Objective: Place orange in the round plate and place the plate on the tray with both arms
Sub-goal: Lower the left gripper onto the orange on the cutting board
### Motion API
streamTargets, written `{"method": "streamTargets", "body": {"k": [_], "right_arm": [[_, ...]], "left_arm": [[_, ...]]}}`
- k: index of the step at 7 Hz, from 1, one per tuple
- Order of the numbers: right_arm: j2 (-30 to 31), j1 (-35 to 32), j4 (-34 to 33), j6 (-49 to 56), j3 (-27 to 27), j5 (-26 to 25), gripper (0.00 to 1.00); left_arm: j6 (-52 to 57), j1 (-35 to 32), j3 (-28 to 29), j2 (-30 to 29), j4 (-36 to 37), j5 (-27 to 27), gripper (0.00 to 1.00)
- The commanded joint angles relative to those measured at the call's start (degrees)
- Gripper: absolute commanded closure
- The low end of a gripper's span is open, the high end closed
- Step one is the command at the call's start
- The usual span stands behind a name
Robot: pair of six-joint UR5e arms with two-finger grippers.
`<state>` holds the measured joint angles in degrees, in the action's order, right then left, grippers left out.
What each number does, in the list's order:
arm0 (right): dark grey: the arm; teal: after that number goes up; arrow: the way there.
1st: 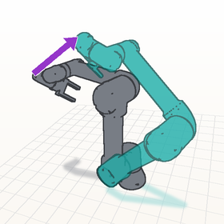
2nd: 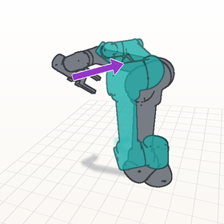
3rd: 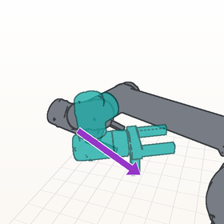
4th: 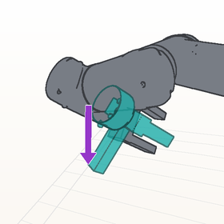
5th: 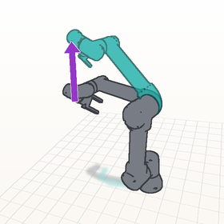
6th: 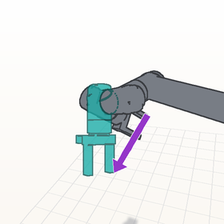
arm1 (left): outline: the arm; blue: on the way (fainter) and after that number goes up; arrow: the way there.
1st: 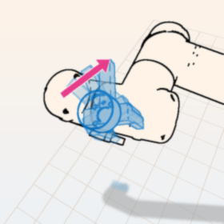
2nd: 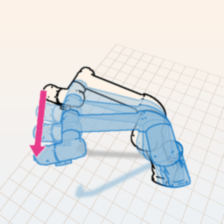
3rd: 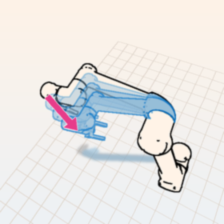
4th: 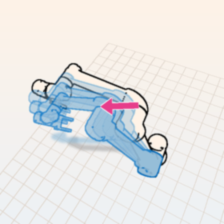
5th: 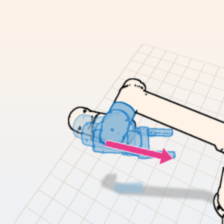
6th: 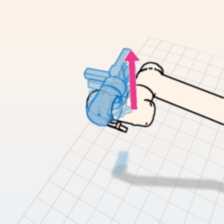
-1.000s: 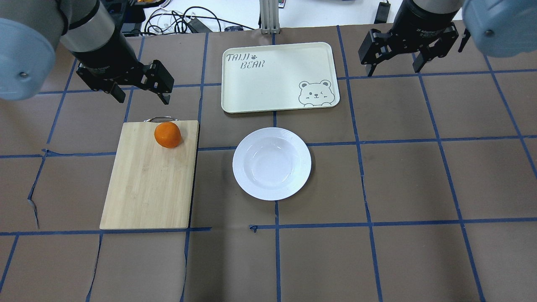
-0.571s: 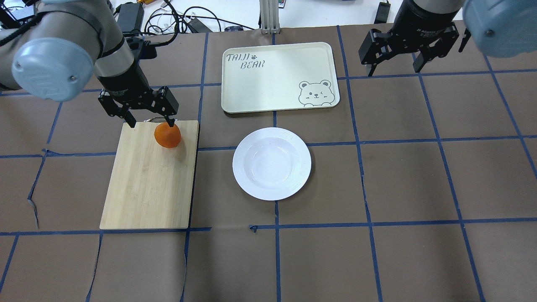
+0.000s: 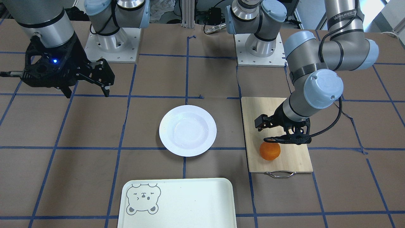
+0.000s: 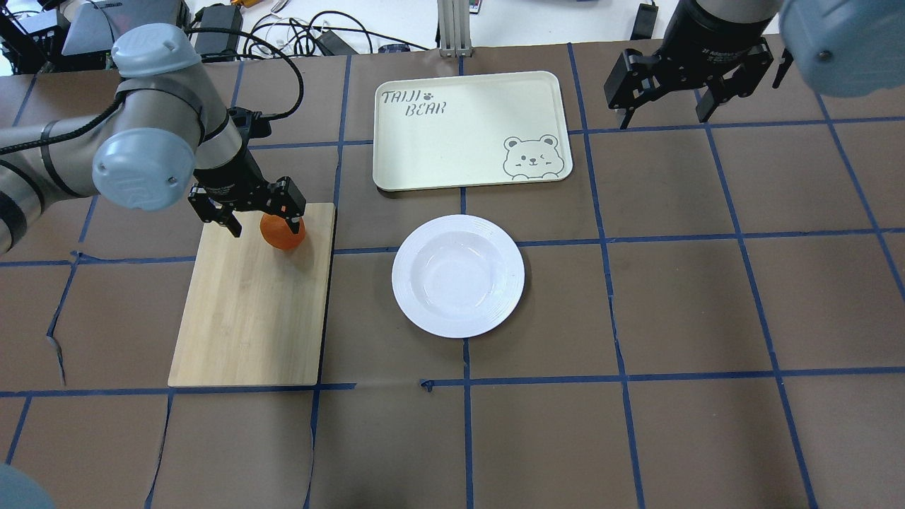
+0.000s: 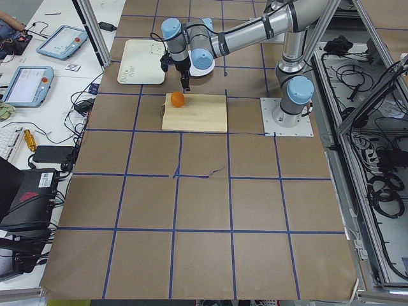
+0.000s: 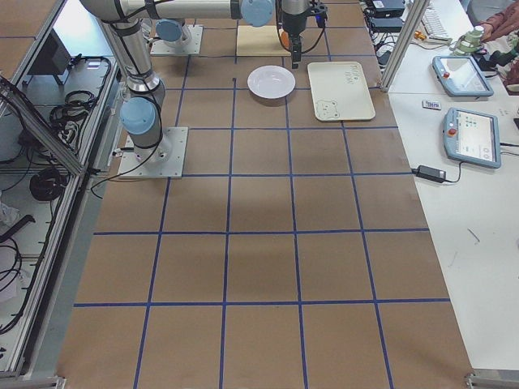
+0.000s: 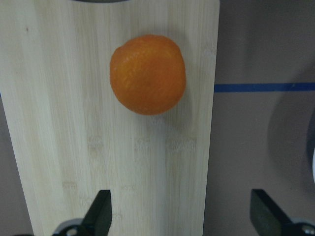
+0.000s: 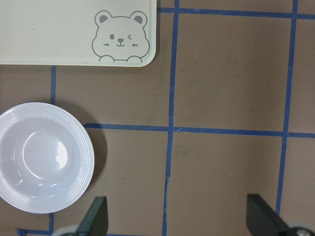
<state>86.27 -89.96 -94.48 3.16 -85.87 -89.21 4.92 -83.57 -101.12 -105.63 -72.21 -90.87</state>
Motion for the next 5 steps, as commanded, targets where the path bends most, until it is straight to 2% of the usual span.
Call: {"method": "streamTargets", "body": {"k": [1, 5], "right_arm": [[0.0, 0.0, 0.0, 0.0, 0.0, 0.0, 0.00], [0.0, 0.0, 0.1, 0.0, 0.0, 0.0, 0.00]], "left_arm": [[-2.2, 0.5, -0.5, -3.6, 5.1, -1.2, 0.00], [-3.6, 0.4, -0.3, -7.9, 8.7, -1.3, 0.00]]}}
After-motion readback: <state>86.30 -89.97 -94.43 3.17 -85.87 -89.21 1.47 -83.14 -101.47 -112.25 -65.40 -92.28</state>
